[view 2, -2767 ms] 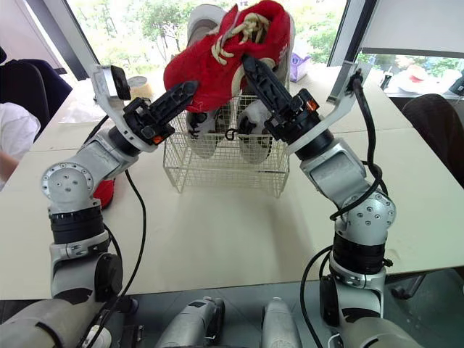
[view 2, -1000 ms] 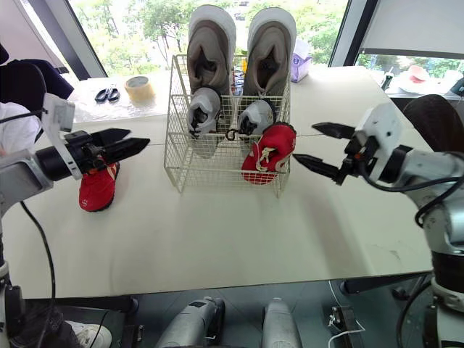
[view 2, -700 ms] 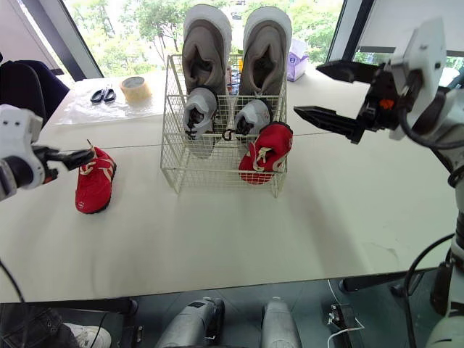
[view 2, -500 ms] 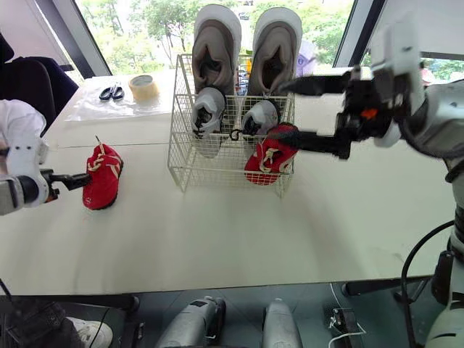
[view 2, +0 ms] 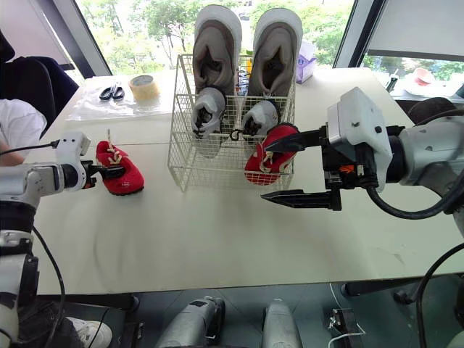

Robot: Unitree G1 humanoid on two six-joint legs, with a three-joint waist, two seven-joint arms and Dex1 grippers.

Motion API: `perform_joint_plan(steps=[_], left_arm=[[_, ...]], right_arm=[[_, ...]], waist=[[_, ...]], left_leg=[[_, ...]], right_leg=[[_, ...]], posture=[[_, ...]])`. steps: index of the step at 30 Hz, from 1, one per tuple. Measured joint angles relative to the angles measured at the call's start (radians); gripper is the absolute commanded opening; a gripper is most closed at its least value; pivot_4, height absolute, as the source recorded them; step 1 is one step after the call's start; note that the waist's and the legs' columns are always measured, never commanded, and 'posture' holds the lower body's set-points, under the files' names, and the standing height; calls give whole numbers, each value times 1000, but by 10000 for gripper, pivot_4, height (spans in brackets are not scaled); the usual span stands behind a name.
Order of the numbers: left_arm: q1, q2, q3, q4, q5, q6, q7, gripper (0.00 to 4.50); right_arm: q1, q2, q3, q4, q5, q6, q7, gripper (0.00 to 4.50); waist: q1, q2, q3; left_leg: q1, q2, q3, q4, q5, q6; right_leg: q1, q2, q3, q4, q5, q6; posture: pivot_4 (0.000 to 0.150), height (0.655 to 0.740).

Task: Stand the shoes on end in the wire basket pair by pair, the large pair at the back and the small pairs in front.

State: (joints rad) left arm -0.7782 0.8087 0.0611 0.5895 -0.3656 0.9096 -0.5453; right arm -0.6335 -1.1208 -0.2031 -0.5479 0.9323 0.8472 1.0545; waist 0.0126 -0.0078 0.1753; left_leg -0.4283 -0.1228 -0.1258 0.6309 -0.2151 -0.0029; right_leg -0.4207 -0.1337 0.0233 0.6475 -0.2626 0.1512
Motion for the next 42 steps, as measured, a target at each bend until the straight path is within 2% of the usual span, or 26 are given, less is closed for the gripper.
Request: perform_joint_plan(steps=[1,5,8,10,15,19,21,23,26,29,32,39,42], left_arm=[[-24,-17,-2,52,19,-22,-5,36314],[-68,-42,-4,150,66,-71,-16,18827],[-78,-47,9,149,74,-73,-23,6609],[-61,-60,44,101,55,-72,-47,771],[22,-183,237,-298,-173,-161,-150,321],[19,-316,358,-630,-369,-217,-115,321],[23,-392,372,-749,-433,-241,-69,321],[64,-448,338,-844,-429,-300,-36,321],[143,-480,226,-872,-307,-449,-56,321],[182,-518,116,-773,-98,-759,-96,321],[184,-561,70,-616,60,-1072,-101,321],[151,-642,27,-264,291,-1577,17,321],[141,-644,21,-126,411,-1785,119,321]], right_arm=[[-2,0,-4,0,9,5,-15,41048],[-3,1,-4,-19,26,18,-44,41048],[0,1,-5,-19,32,20,-61,41048],[4,1,-5,-20,33,20,-68,41048],[9,1,-4,-17,32,20,-77,41048],[1,3,13,-7,20,17,-74,41048],[-5,4,27,7,11,14,-70,41048],[-16,7,41,15,-1,4,-62,41048],[-32,12,52,34,-15,-7,-53,41048],[-41,17,68,43,-24,-14,-45,41048],[-43,21,72,44,-25,-15,-45,41048],[-39,19,58,29,-19,-2,-56,41048],[-33,15,40,16,-12,4,-65,41048]], waist=[[3,0,0],[10,0,0],[19,0,0],[24,-1,0],[22,-3,1],[5,-2,1],[-1,-2,1],[-5,-2,1],[-2,-2,1],[3,-2,1],[4,-2,1],[3,-2,1],[3,-2,1]], left_leg=[[0,0,0,1,0,0],[1,0,-1,1,0,0],[1,0,-1,1,0,0],[0,0,-2,1,0,0],[-14,0,-3,7,3,-5],[-14,0,-2,8,3,-5],[-13,0,-2,8,3,-5],[-12,0,-1,9,3,-4],[-10,0,0,9,2,-3],[-11,0,0,12,2,-2],[-12,0,1,15,-2,3],[-13,-1,1,16,-3,5],[-13,-1,1,16,-3,6]], right_leg=[[1,0,-1,0,0,0],[2,0,-2,0,0,0],[2,0,-2,0,0,0],[1,0,-2,0,0,0],[-10,0,-3,1,1,0],[-8,0,-3,0,1,0],[-8,0,-3,1,1,0],[-7,1,-2,1,1,0],[-6,1,-2,2,1,0],[-5,1,-3,1,1,0],[-4,0,-3,0,1,0],[-4,0,-2,-1,3,2],[-4,0,-2,-1,3,3]], posture=[[1500,7400],[1500,7400],[1500,7400],[1500,7400],[1500,7400],[1500,7400],[1500,7400],[1500,7400],[1500,7400],[1500,7400],[1500,7400],[1500,7400],[1500,7400]])
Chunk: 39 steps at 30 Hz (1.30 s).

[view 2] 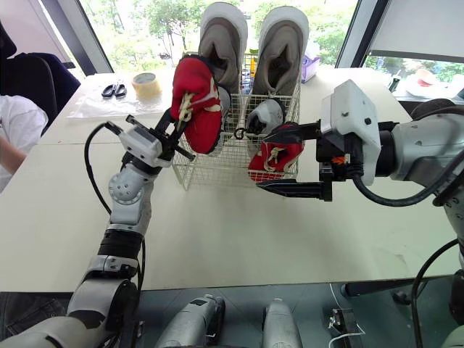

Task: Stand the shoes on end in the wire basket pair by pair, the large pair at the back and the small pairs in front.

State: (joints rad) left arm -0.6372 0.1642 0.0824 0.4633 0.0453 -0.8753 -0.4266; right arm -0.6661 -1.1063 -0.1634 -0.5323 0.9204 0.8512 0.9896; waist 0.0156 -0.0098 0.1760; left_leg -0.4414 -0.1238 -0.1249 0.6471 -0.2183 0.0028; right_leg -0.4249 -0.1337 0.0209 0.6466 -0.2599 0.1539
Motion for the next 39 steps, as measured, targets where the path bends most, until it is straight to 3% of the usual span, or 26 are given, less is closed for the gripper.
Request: perform_joint_plan(steps=[7,13,16,22,23,31,39], left_arm=[[-5,32,-11,195,406,-292,382,321],[-27,65,-62,251,599,-294,673,321],[-27,73,-94,276,611,-286,757,12031],[-5,141,-129,282,627,-266,847,41390],[3,144,-132,278,628,-262,854,44531],[75,174,-169,205,561,-219,798,44531],[104,179,-196,49,266,-106,548,44531]], right_arm=[[8,-5,-11,-15,9,16,-15,41048],[18,-11,-20,-16,10,16,-19,41048],[19,-12,-22,-17,9,16,-19,41048],[30,-12,-23,-17,7,15,-19,41048],[30,-12,-23,-17,6,15,-19,41048],[30,-11,-23,-17,-4,3,-19,41048],[30,-11,-20,-18,-13,-7,-21,41048]], waist=[[2,0,0],[2,0,-2],[4,0,-4],[20,1,-4],[26,1,-4],[49,1,-4],[47,1,-4]], left_leg=[[0,0,0,0,0,0],[1,0,0,0,0,1],[2,0,0,1,0,0],[3,-1,0,1,0,0],[3,-1,0,1,0,0],[3,-1,0,2,0,0],[0,0,0,2,0,0]], right_leg=[[0,0,0,0,1,1],[0,0,0,1,1,2],[1,0,0,2,1,2],[2,0,0,3,1,2],[2,0,0,3,1,2],[2,0,1,2,2,2],[-1,1,1,2,2,2]], posture=[[1500,7400],[1500,7400],[1500,7400],[1500,7400],[1500,7400],[1500,7400],[1500,7400]])
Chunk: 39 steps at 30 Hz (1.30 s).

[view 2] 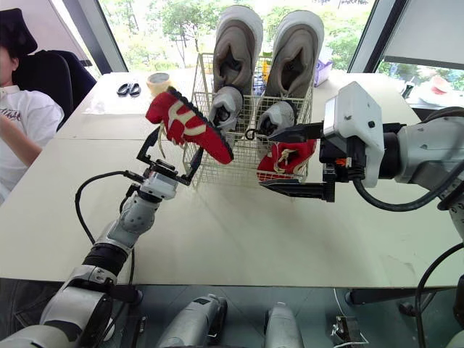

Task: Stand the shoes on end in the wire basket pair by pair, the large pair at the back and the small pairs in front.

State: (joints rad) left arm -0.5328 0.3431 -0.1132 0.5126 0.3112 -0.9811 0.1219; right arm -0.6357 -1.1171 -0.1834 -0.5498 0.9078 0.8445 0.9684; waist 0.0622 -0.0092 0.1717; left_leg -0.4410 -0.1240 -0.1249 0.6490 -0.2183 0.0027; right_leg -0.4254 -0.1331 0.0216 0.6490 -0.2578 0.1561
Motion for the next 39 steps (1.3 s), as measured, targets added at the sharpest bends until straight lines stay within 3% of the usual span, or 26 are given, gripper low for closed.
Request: perform_joint_plan(steps=[3,8,15,21,30,34,37,39], left_arm=[[-2,5,11,-109,-150,107,-104,44531],[-7,26,10,-219,-291,247,-262,44531],[31,54,-1,-312,-408,382,-482,44531],[34,68,22,-389,-491,540,-577,44531],[7,192,71,-465,-573,718,-767,44531],[6,200,96,-523,-648,848,-812,44531],[8,206,102,-560,-663,913,-830,36272],[8,217,112,-571,-657,926,-837,26951]], right_arm=[[0,0,3,0,0,0,-1,41048],[0,0,4,-1,-1,0,-1,41048],[1,1,15,-6,-4,-1,-2,41048],[6,1,15,-8,-4,-1,-10,41048],[7,1,15,-14,-14,-1,-11,41048],[8,1,16,-14,-23,-1,-11,41048],[8,1,16,-15,-29,-1,-10,41048],[8,2,16,-14,-32,-3,-10,41048]], waist=[[-2,0,0],[-3,0,0],[-20,0,0],[-22,0,0],[-24,0,0],[-25,0,0],[-25,0,0],[-24,0,0]], left_leg=[[0,0,0,0,0,0],[0,0,0,0,0,0],[0,0,0,-1,0,0],[0,0,0,0,0,0],[0,0,0,-1,0,0],[0,1,0,-1,0,0],[0,1,0,-1,0,0],[0,1,0,-1,0,0]], right_leg=[[0,0,0,0,0,0],[0,0,0,0,0,0],[1,0,0,-1,0,0],[1,0,0,-1,0,0],[1,0,0,-1,0,0],[1,0,0,-1,0,0],[1,0,0,-1,0,0],[1,0,0,-1,0,0]], posture=[[1500,7400],[1500,7400],[1500,7400],[1500,7400],[1500,7400],[1500,7400],[1500,7400],[1500,7400]])
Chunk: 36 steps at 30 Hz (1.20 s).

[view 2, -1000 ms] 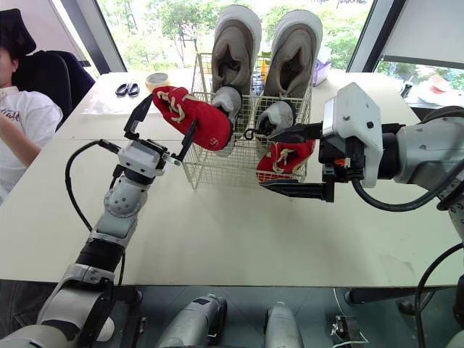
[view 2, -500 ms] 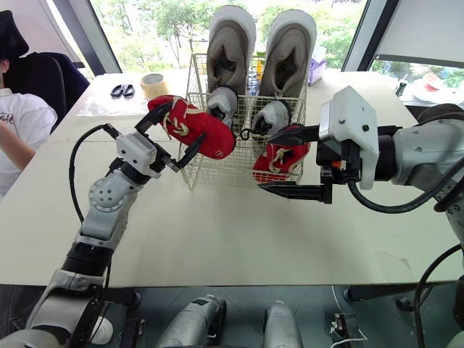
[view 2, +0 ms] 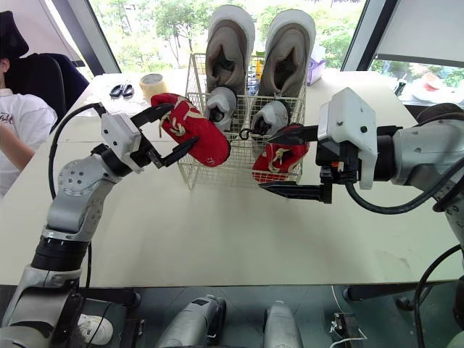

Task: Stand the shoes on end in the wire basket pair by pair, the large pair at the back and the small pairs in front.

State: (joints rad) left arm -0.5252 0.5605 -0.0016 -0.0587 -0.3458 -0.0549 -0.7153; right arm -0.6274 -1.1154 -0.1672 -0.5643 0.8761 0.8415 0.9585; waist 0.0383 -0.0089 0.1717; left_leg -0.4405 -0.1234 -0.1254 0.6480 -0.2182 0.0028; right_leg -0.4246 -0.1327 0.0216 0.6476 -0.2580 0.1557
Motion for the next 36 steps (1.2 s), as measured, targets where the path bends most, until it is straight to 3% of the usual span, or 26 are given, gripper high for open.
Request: perform_joint_plan(steps=[1,16,25,36], left_arm=[[0,7,4,-1,5,1,-3,22496],[-126,13,8,40,80,-45,-85,22496],[-125,12,8,67,87,-45,-121,22496],[-7,-110,92,-133,-50,249,100,22496]], right_arm=[[0,0,0,0,-1,-1,0,41048],[21,15,2,-2,-17,-13,-7,41048],[30,23,2,-3,-29,-17,-14,41048],[41,27,2,-4,-30,-20,-18,41048]], waist=[[1,0,0],[-1,-1,0],[-3,-1,1],[0,-1,1]], left_leg=[[0,0,0,0,0,0],[0,0,0,-1,0,0],[0,0,0,-1,0,0],[0,0,0,0,0,0]], right_leg=[[0,0,0,0,0,0],[0,0,0,-1,0,0],[-1,0,0,-1,0,0],[0,0,0,-1,0,0]], posture=[[1500,7400],[1500,7400],[1500,7400],[1500,7400]])
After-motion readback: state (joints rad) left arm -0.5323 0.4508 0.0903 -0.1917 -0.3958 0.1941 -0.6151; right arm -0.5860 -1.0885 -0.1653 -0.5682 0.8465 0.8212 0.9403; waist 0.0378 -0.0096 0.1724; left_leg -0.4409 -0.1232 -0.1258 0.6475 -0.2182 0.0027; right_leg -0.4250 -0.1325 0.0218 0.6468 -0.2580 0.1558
